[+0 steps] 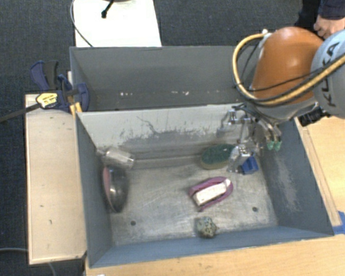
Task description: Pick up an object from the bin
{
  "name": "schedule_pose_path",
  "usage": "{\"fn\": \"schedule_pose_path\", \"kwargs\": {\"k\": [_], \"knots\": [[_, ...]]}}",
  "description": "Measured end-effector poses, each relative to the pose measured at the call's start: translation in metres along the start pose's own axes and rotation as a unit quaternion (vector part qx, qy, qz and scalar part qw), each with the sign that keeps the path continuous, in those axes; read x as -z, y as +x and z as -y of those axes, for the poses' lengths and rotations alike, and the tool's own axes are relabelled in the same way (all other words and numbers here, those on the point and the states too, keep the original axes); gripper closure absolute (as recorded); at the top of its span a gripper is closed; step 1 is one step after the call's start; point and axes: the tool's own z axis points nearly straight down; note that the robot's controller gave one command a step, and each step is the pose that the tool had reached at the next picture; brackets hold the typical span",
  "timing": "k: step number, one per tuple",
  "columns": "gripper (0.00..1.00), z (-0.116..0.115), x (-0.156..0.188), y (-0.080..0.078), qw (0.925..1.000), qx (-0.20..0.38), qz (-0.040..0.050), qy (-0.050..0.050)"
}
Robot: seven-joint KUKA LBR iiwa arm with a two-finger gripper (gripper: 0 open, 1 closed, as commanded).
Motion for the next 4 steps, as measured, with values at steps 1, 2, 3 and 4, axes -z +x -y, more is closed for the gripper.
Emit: {"fn": "schedule_pose_path", "kwargs": {"k": [1,2,3,4], "knots": [[0.0,-0.032,-0.073,0.05,0.9983,0.058,-0.0049,-0.001],[0.0,-0.012,-0.134,0.058,0.9984,-0.056,0.0021,-0.001],[1.0,-0.012,-0.132,0.055,0.9984,-0.055,0.0072,-0.001],[1.0,-0.009,0.054,0.053,0.9993,-0.038,0.0018,0.0]]}}
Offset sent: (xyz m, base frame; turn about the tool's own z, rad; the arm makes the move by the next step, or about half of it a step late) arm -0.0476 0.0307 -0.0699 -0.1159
